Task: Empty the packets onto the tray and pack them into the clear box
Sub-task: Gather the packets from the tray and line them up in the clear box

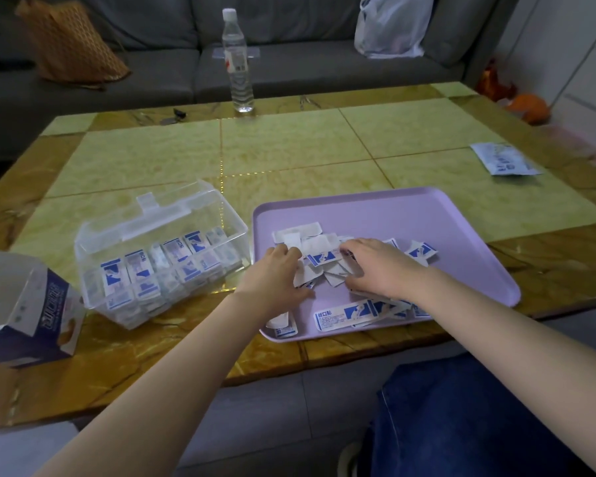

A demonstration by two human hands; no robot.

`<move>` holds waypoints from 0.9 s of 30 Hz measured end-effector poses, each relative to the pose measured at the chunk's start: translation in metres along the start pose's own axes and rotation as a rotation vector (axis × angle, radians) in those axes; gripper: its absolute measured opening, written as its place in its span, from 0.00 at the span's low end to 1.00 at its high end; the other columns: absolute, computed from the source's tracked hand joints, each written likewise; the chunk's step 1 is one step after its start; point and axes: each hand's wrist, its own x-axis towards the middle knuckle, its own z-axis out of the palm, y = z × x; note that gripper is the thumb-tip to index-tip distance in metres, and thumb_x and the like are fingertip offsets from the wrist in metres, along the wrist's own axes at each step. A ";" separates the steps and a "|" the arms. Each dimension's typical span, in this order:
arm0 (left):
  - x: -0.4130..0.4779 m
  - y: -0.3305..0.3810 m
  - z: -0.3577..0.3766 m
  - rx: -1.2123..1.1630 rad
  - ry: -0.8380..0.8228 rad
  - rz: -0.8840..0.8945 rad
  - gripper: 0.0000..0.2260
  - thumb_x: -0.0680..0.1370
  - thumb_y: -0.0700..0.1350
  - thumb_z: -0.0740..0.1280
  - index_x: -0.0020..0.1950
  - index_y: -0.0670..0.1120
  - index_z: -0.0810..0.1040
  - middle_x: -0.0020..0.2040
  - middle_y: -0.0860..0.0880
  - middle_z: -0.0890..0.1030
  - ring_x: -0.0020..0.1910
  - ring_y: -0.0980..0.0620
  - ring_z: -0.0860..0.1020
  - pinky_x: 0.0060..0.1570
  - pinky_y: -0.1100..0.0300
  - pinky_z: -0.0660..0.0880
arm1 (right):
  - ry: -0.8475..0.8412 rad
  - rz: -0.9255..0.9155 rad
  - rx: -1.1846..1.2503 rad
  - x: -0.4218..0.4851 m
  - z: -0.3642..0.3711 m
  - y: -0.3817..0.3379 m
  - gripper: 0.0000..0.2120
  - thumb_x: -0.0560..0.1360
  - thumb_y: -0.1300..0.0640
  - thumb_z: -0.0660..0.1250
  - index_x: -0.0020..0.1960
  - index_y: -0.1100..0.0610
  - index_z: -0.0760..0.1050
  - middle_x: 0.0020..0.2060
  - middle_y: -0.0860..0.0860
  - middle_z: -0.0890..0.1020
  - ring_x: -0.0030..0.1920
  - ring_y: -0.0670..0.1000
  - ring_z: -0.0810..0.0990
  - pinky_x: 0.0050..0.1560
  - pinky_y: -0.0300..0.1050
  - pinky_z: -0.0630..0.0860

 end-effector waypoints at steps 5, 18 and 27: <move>0.003 0.008 -0.001 0.054 0.109 -0.019 0.17 0.78 0.52 0.62 0.60 0.42 0.71 0.58 0.45 0.73 0.58 0.46 0.72 0.49 0.53 0.72 | 0.095 -0.027 -0.114 0.002 0.004 0.002 0.12 0.76 0.58 0.62 0.59 0.59 0.72 0.56 0.55 0.78 0.55 0.57 0.76 0.54 0.49 0.72; 0.014 -0.011 -0.026 -0.179 0.411 0.024 0.08 0.77 0.36 0.57 0.38 0.41 0.69 0.39 0.46 0.71 0.39 0.42 0.72 0.37 0.51 0.67 | 0.385 0.146 0.043 0.009 -0.025 -0.001 0.08 0.81 0.56 0.56 0.46 0.58 0.70 0.42 0.54 0.75 0.44 0.56 0.73 0.39 0.45 0.64; 0.003 0.004 -0.042 -0.379 0.531 0.038 0.10 0.73 0.32 0.61 0.34 0.43 0.67 0.31 0.50 0.68 0.34 0.47 0.66 0.33 0.57 0.54 | 0.429 0.251 0.305 0.017 -0.035 0.002 0.15 0.79 0.59 0.60 0.64 0.62 0.67 0.50 0.61 0.80 0.44 0.59 0.77 0.40 0.48 0.70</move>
